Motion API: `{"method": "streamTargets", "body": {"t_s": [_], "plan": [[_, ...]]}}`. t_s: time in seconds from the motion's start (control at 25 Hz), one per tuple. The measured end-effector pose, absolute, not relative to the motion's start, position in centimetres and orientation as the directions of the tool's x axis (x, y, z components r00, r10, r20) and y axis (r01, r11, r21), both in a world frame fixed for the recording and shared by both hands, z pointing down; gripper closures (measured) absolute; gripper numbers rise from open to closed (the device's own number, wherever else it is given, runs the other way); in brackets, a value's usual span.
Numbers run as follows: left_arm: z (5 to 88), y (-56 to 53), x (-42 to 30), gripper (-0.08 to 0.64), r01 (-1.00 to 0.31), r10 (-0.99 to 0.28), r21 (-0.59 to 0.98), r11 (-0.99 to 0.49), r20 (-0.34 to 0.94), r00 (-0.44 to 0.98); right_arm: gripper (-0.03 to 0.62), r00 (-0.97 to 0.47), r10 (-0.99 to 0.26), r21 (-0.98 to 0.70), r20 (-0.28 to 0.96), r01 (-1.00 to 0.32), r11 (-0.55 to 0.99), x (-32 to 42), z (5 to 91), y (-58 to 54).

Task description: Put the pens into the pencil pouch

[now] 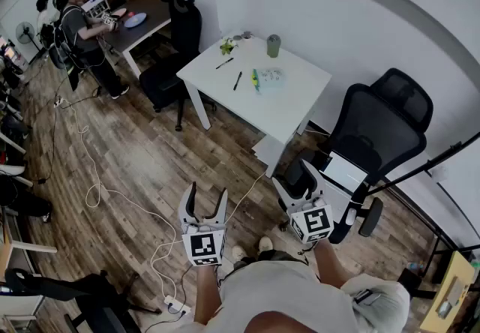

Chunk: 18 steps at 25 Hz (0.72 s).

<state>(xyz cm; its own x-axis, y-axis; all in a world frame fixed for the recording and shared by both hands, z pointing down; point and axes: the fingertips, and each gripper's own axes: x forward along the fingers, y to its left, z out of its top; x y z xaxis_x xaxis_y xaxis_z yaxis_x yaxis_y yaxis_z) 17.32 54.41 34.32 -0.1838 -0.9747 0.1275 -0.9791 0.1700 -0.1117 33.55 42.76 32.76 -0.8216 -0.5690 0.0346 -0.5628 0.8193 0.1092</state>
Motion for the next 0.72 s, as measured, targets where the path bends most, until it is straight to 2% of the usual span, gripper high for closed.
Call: {"method": "streamTargets", "body": {"t_s": [0.16,0.28,0.72], "plan": [[32.7,52.6,19.8,0.241,-0.977,-0.980,-0.120,0.176,0.077,-0.186,0.268,-0.830,-0.557,0.086,0.016,-0.554,0.828,35.8,32.5,41.6],[32.7,51.4,21.0,0.241,-0.974,-0.978,-0.134,0.181,0.078,-0.192,0.216,-0.847,-0.532,0.064,0.015,-0.530,0.846,36.3,32.8,40.9],[33.3,47.5,21.4,0.241,-0.972,-0.978,-0.163,0.171,0.093,-0.188,0.207,-0.873,-0.487,0.055,0.019,-0.485,0.873,34.8,33.2,38.1]]}}
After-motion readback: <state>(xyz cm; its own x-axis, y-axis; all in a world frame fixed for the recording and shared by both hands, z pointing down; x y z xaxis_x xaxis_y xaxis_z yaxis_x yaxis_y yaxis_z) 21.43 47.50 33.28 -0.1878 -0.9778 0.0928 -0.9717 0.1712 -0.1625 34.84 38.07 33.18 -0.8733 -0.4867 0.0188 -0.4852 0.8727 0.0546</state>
